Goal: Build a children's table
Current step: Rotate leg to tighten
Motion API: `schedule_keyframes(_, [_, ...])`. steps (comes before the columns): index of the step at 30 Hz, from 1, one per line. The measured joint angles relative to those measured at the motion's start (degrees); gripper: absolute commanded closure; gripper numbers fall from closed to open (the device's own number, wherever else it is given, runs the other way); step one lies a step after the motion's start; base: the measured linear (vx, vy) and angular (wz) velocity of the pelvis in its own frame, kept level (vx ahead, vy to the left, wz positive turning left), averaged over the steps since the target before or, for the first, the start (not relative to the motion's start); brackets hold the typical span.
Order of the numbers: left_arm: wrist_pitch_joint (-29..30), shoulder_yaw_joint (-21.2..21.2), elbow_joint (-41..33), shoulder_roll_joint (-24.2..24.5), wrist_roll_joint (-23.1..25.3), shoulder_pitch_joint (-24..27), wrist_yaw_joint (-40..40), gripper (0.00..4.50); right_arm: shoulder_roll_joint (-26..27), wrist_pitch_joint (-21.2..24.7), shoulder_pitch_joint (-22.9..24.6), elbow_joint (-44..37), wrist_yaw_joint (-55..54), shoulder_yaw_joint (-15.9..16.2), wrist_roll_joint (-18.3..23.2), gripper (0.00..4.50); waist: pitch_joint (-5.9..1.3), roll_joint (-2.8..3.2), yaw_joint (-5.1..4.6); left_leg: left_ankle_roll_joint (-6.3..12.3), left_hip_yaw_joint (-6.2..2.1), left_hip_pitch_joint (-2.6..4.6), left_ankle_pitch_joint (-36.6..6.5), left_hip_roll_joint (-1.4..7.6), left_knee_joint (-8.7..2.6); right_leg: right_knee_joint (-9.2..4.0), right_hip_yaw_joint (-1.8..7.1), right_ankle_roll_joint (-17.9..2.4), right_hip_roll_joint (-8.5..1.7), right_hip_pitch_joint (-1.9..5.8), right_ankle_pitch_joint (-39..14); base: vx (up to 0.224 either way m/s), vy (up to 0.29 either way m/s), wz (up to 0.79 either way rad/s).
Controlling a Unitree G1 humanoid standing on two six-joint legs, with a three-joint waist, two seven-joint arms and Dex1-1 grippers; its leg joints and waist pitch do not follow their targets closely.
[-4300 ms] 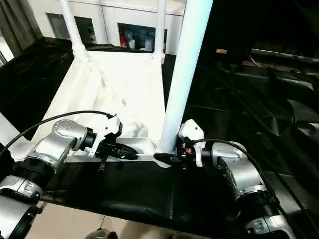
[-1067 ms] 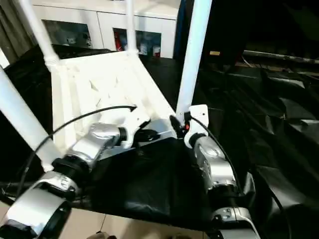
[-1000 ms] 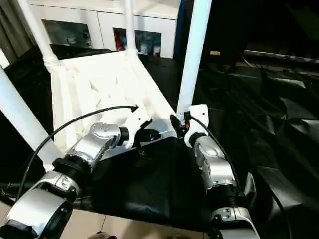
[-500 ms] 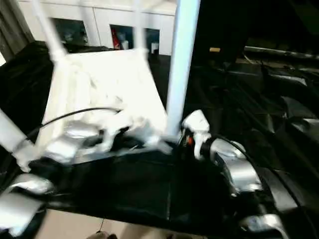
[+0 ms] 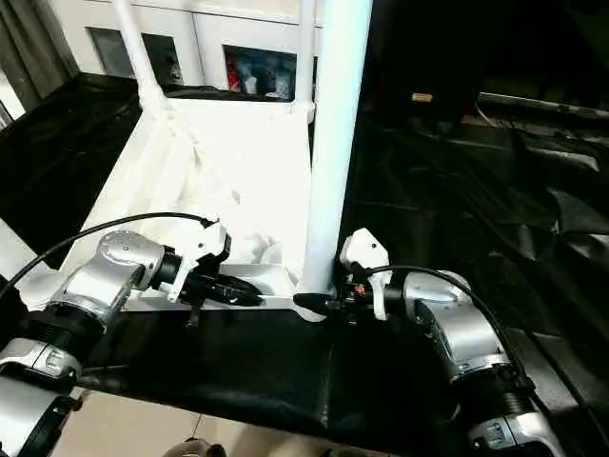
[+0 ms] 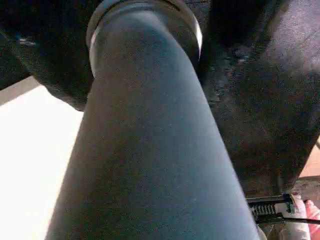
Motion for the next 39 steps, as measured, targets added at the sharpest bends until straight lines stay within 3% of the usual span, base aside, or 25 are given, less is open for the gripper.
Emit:
schedule_keyframes(6, [0.0,0.0,0.0,-0.5,0.0,0.0,0.5,4.50,0.3,0.1,0.5,-0.1,-0.4,-0.3,0.3,1.90,0.00,0.00,0.05,0.00,0.00,0.00,0.0,0.00,0.02,0.03,0.00,0.0,0.00,0.00,0.0,0.000,0.000,0.00])
schedule_keyframes(9, [-0.8,0.2,1.0,-2.0,0.6,-0.4,4.5,4.50,2.0,-0.1,0.8,0.8,-4.7,-1.7,-0.7,1.91,0.00,0.00,-0.04,0.00,0.00,0.04,0.0,0.00,0.15,0.12,0.04,0.0,0.00,0.02,0.0,0.000,0.000,0.00])
schedule_keyframes(16, [0.2,1.6,7.4,-10.0,3.2,-4.5,22.7,4.50,11.1,0.0,-2.8,8.2,-29.1,-8.1,-3.4,1.91,0.01,-0.02,-1.01,-0.04,0.00,0.24,0.0,-0.06,0.23,0.11,0.15,0.1,-0.01,0.15,0.0,0.000,0.000,0.00])
schedule_keyframes(22, [1.5,2.1,9.6,-15.4,4.7,-6.4,32.4,4.50,16.8,1.1,-5.2,10.6,-43.9,-12.2,-4.6,1.91,-0.08,0.12,-1.24,-0.03,-0.01,0.25,0.0,-0.11,0.23,0.10,0.19,-0.1,-0.02,0.22,0.1,0.000,0.000,0.00])
schedule_keyframes(28, [1.5,2.1,9.6,-16.4,5.3,-6.4,33.7,4.50,17.4,0.4,-5.3,10.6,-45.9,-12.2,-6.3,1.91,-0.18,0.28,-1.09,0.00,-0.03,0.26,0.0,-0.13,0.11,0.00,0.14,-0.1,-0.03,0.26,0.1,0.000,0.000,0.00])
schedule_keyframes(29, [1.4,2.1,9.6,-16.2,5.2,-6.4,33.3,4.50,17.4,0.5,-5.2,10.5,-45.7,-12.2,-6.2,1.56,-0.18,0.28,-1.13,0.00,-0.03,0.26,0.0,-0.13,0.11,0.00,0.14,0.0,-0.03,0.26,0.1,0.000,0.000,0.00])
schedule_keyframes(32, [1.1,2.1,9.5,-15.2,5.2,-6.4,31.0,4.50,16.6,0.2,-5.1,10.4,-42.8,-11.9,-5.9,1.19,-0.16,0.24,-1.30,-0.01,-0.03,0.25,0.0,-0.13,0.09,-0.01,0.14,0.0,-0.03,0.25,0.0,0.000,0.000,0.00])
schedule_keyframes(36, [0.6,2.0,8.6,-12.5,4.8,-5.9,26.2,4.50,13.7,-0.7,-3.9,9.3,-35.0,-9.5,-5.8,1.01,-0.14,0.20,-1.58,-0.01,-0.04,0.24,0.0,-0.09,0.03,-0.01,0.12,0.0,0.00,0.19,0.0,0.000,0.000,0.00])
schedule_keyframes(39, [-0.8,1.1,6.0,-8.3,3.2,-4.0,17.8,4.50,7.5,-2.5,-1.4,6.1,-23.6,-5.0,-5.7,1.01,-0.10,0.16,-1.54,-0.02,-0.04,0.20,0.0,-0.07,-0.09,-0.04,0.08,0.1,0.01,0.13,0.0,0.000,0.000,0.00])
